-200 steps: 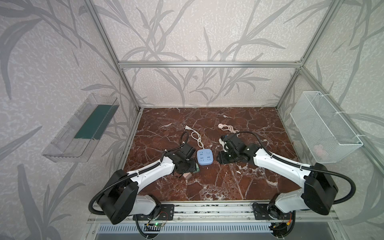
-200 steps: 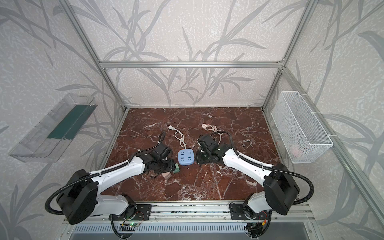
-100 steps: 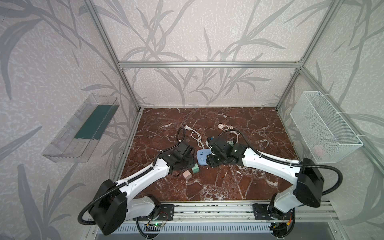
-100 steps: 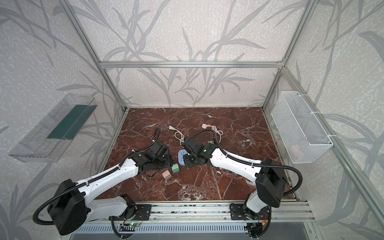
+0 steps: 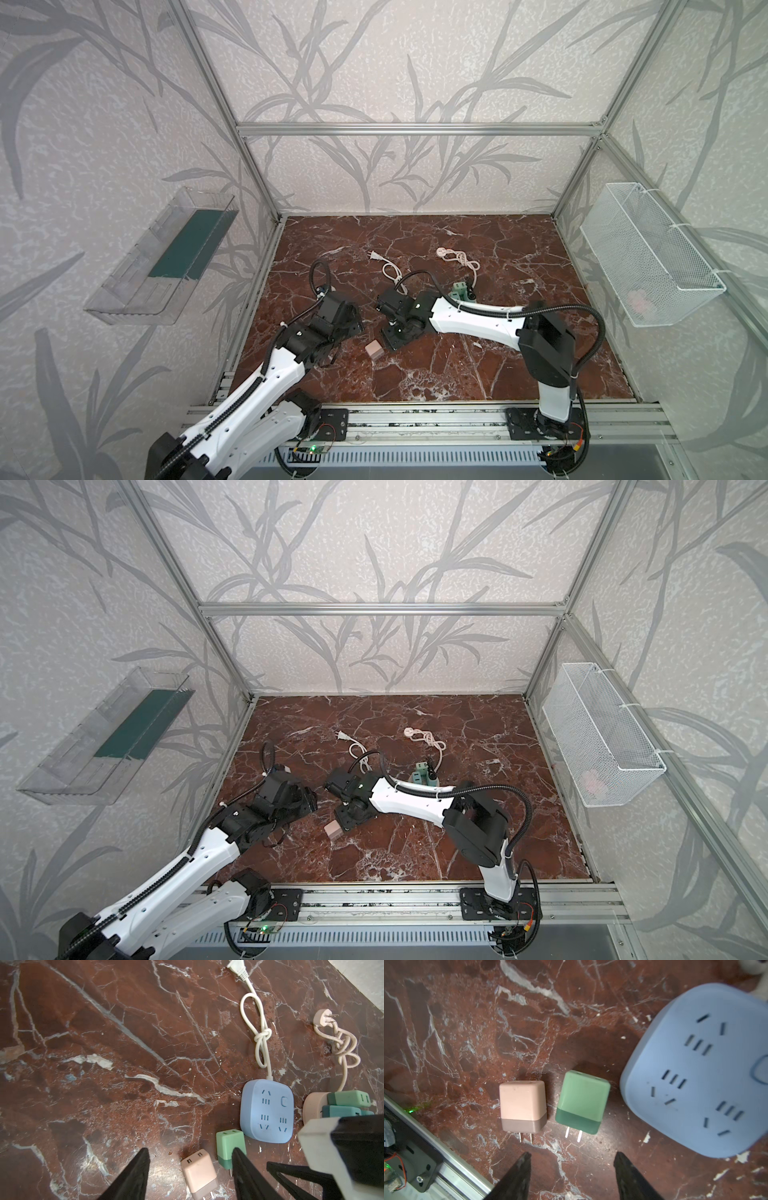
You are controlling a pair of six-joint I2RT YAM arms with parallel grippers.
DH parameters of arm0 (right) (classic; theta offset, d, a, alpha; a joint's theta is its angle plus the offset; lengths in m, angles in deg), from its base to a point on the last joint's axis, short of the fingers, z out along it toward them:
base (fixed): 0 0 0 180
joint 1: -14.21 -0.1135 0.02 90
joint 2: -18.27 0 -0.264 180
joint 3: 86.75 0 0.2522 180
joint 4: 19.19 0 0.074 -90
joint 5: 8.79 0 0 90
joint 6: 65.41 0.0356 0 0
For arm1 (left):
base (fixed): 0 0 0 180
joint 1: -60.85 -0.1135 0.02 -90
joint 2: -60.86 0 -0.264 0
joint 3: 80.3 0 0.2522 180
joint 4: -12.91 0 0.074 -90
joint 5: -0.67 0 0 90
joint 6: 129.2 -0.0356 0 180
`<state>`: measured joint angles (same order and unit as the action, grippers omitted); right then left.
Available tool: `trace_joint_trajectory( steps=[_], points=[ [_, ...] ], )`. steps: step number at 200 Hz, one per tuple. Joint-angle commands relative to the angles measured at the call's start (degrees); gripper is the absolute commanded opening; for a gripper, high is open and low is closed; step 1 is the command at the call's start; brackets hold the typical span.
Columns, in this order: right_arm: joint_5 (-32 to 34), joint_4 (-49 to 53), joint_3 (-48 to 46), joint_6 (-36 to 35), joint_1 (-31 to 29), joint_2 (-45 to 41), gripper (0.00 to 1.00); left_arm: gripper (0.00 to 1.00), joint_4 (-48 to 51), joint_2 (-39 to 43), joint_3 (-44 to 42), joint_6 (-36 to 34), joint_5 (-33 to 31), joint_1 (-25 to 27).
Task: Insert the plug
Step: 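Lower the right gripper onto the green adapter and close on it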
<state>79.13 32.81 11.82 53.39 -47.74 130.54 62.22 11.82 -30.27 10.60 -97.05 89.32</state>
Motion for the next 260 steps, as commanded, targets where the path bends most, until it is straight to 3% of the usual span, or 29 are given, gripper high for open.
trace_joint_trajectory(
  steps=[1, 219, 260],
  points=[
    [-0.47, 2.91, 2.21, -0.58, -0.13, 1.95, 0.61, 0.63, 1.04, 1.2, -0.7, 1.74, -0.7, -1.23],
    [3.54, 3.93, 9.31, -1.99, -0.16, 12.16, 0.56, 0.63, -2.55, -0.92, -2.15, 1.03, 3.5, -2.32],
    [4.11, 4.39, 9.0, -2.41, 0.17, 11.9, 0.43, 0.63, -3.32, -1.54, -2.13, 0.63, 4.5, -2.42]
  ],
)
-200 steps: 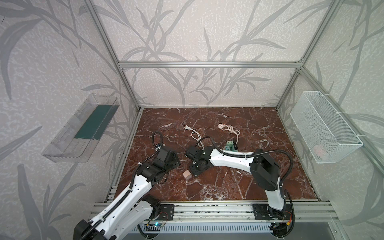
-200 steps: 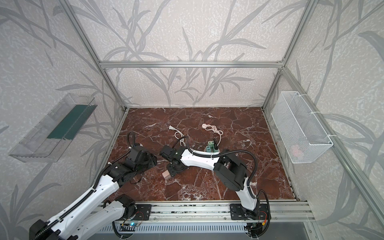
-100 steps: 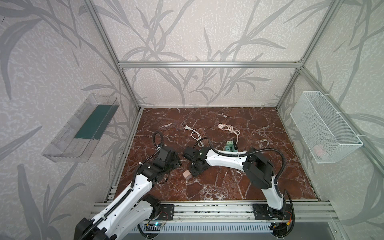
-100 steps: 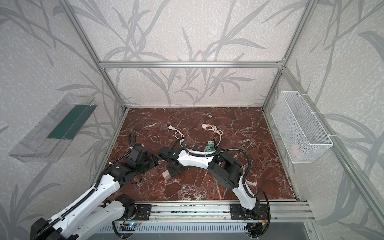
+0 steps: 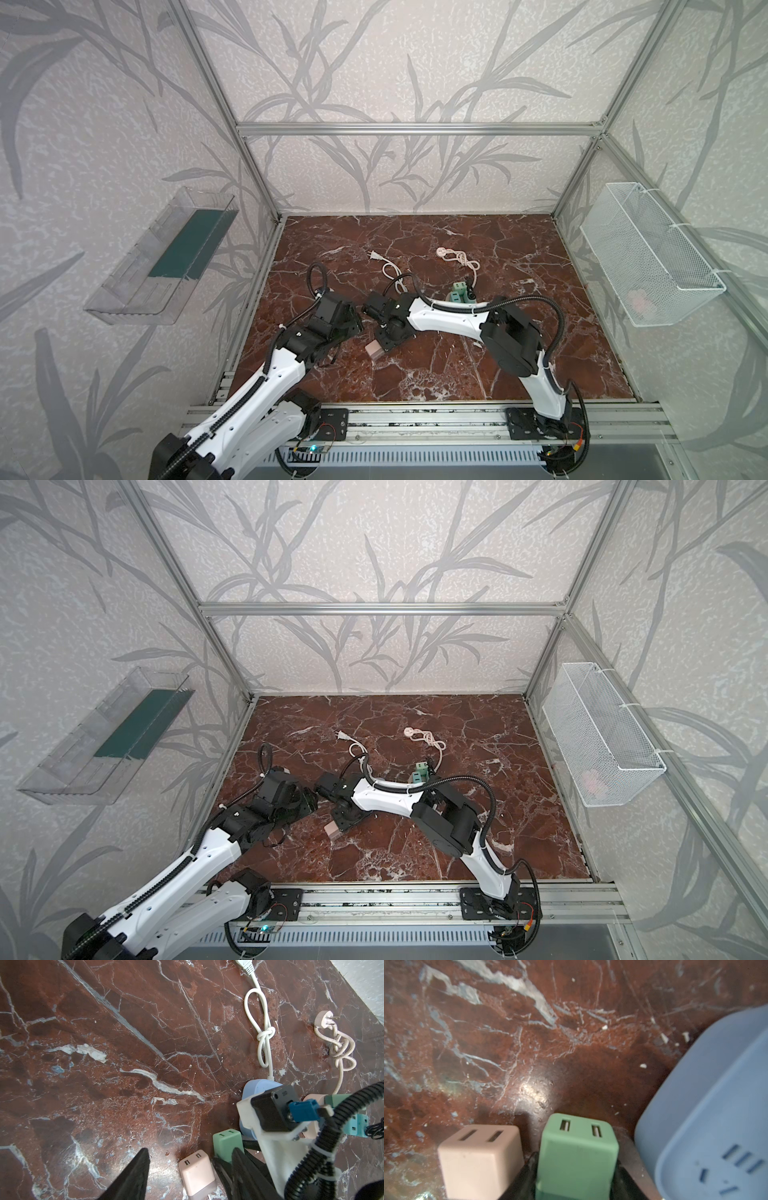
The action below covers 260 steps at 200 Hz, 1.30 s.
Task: Insert the plug
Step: 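Lower the right gripper onto the green adapter and close on it, then lift the green adapter with the right gripper toward the left gripper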
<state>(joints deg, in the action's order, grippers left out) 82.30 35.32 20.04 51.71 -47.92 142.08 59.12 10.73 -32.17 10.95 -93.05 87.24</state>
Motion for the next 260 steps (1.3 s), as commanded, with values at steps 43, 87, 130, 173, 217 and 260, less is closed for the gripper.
trace_joint_trajectory(
  steps=[43, 87, 130, 173, 217, 260],
  points=[
    [1.61, -1.84, -4.11, -1.95, 1.12, -5.18, 0.0, 0.62, -1.46, -0.59, 0.07, -1.67, 2.77, -0.34],
    [2.74, -10.11, -17.36, -5.65, 2.27, -21.36, 0.0, 0.63, -5.95, 0.09, 0.26, -4.9, 10.02, -0.33],
    [-0.5, -24.4, -33.69, -15.64, 2.81, -38.82, 0.0, 0.65, -17.54, -0.38, -0.25, -7.85, 28.15, -0.21],
    [-0.41, -26.35, -36.12, -19.04, 2.98, -44.08, 0.0, 0.64, -29.32, -0.92, -0.82, -4.18, 39.58, -0.22],
    [0.05, -28.51, -36.57, -19.42, 2.99, -45.33, 0.0, 0.59, -26.74, -2.24, 0.99, -5.46, 42.97, 0.32],
    [-0.07, -28.89, -35.92, -19.12, 3.04, -45.45, 0.0, 0.58, -27.31, -0.56, -0.34, -4.44, 42.32, 0.36]
  ],
)
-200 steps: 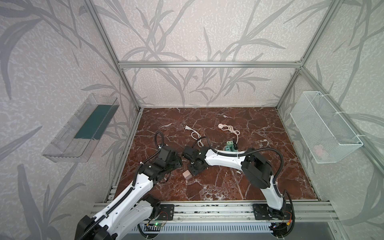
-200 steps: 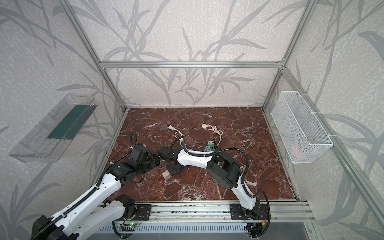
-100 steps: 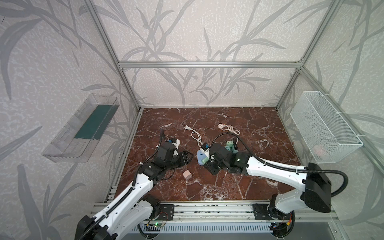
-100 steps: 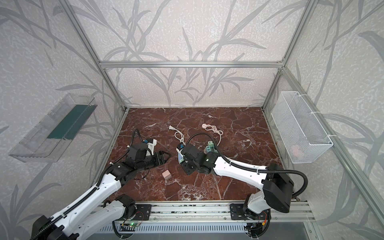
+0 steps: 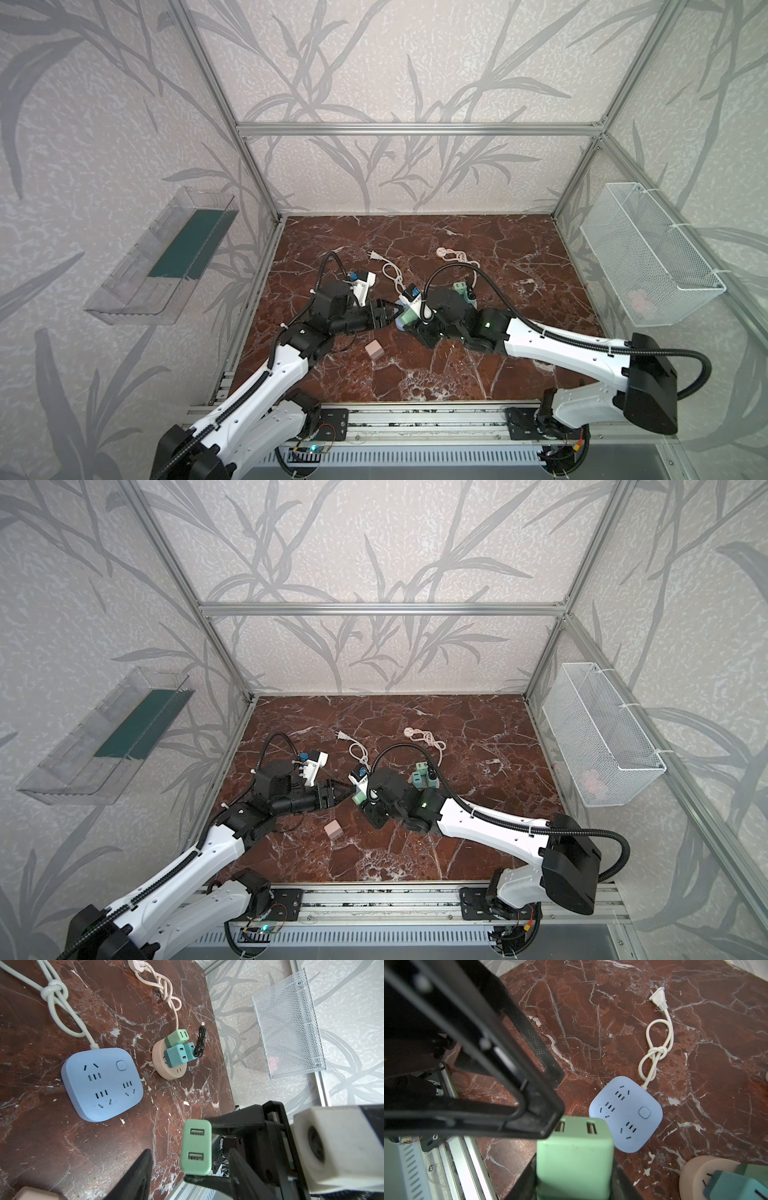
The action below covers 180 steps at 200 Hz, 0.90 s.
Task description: Insert the plug
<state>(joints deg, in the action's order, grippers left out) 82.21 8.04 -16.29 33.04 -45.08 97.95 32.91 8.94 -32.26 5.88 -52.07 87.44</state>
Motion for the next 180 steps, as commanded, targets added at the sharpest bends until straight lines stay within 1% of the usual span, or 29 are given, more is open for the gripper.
trace_joint_trajectory(
  steps=[1, 23, 60, 119, 180],
  points=[
    [0.04, -1.65, 0.46, -0.45, 0.17, -1.3, 0.0, 0.58, -1.17, 1.27, -0.31, 0.67, 1.33, 0.19],
    [0.12, -2.61, 0.16, -0.69, 0.18, -1.46, 0.0, 0.59, -3.73, 1.6, -1.23, 2.19, 2.12, 0.36],
    [0.66, -3.23, 0.33, -0.63, 0.18, -1.31, 0.0, 0.58, -3.47, 0.83, -0.71, 1.89, 2.81, 1.35],
    [0.5, -4.09, 1.54, -0.8, 0.15, -1.19, 0.0, 0.56, -2.34, -1.23, 0.3, 0.65, 0.0, 4.04],
    [-0.77, -4.25, 1.96, -1.32, 0.19, -1.13, 0.0, 0.49, -2.38, -2.1, 0.59, 0.42, -1.65, 4.77]
  ],
)
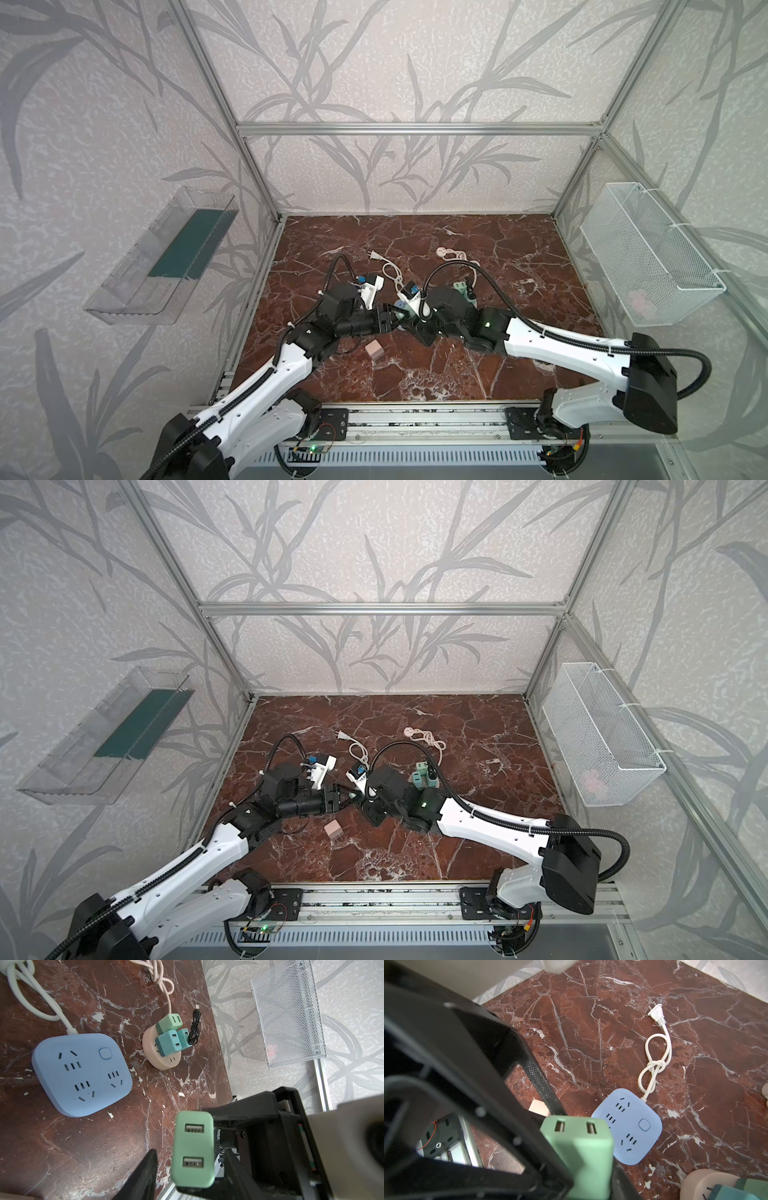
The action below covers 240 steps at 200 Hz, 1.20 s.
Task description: Insert the plug
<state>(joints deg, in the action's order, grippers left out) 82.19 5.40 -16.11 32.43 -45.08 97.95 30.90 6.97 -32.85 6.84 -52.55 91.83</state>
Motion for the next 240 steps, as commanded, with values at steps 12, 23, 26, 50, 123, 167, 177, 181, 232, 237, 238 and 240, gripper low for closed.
trace_joint_trajectory(
  steps=[12, 23, 26, 50, 123, 167, 177, 181, 232, 237, 238, 240],
  points=[
    [-0.93, -1.6, 1.74, -0.62, 0.2, -1.02, 0.0, 0.48, -0.14, -0.27, 1.35, -0.77, -1.31, 0.39],
    [-0.97, -1.56, 1.7, -0.63, 0.15, -1.03, 0.0, 0.47, 0.42, -0.33, 1.63, -1.2, -1.73, 0.33],
    [-0.97, -1.52, 1.73, -0.63, 0.18, -1.02, 0.0, 0.47, 0.59, -0.34, 1.76, -1.34, -1.83, 0.31],
    [-1.14, -1.04, 1.74, -0.65, 0.2, -1.28, 0.0, 0.45, 1.23, -0.34, 2.21, -2.0, -2.65, 0.39],
    [-3.36, -0.72, 2.01, 0.03, 0.2, -0.42, 0.0, 0.37, -2.21, -2.75, 3.21, -1.66, -1.94, 0.36],
    [-3.08, 0.39, 3.17, 0.63, 0.21, 0.03, 0.17, 0.05, -3.53, -4.85, 3.89, -3.06, -1.31, 0.37],
    [-3.17, 1.61, 3.81, 0.74, 0.14, -0.1, 0.3, 0.0, -2.71, -5.21, 4.29, -4.71, -1.19, 0.35],
    [-3.36, 2.16, 3.99, 0.9, 0.17, -0.27, 0.37, 0.0, -2.42, -5.25, 4.48, -5.5, -1.31, 0.36],
    [-25.83, 9.52, 6.04, 3.5, 12.32, -4.55, 0.74, 0.0, 3.06, -3.58, 7.18, -15.38, -3.63, 0.35],
    [-27.52, 10.49, 6.29, 3.58, 13.64, -4.81, 0.74, 0.0, 3.06, -3.37, 7.01, -15.61, -3.64, 0.36],
    [-27.91, 10.69, 6.39, 3.63, 13.87, -4.85, 0.74, 0.0, 3.02, -3.31, 6.96, -15.67, -3.64, 0.38],
    [-28.56, 11.01, 6.51, 3.71, 14.38, -4.99, 0.74, 0.0, 2.9, -3.17, 6.82, -15.71, -3.6, 0.32]
  ],
)
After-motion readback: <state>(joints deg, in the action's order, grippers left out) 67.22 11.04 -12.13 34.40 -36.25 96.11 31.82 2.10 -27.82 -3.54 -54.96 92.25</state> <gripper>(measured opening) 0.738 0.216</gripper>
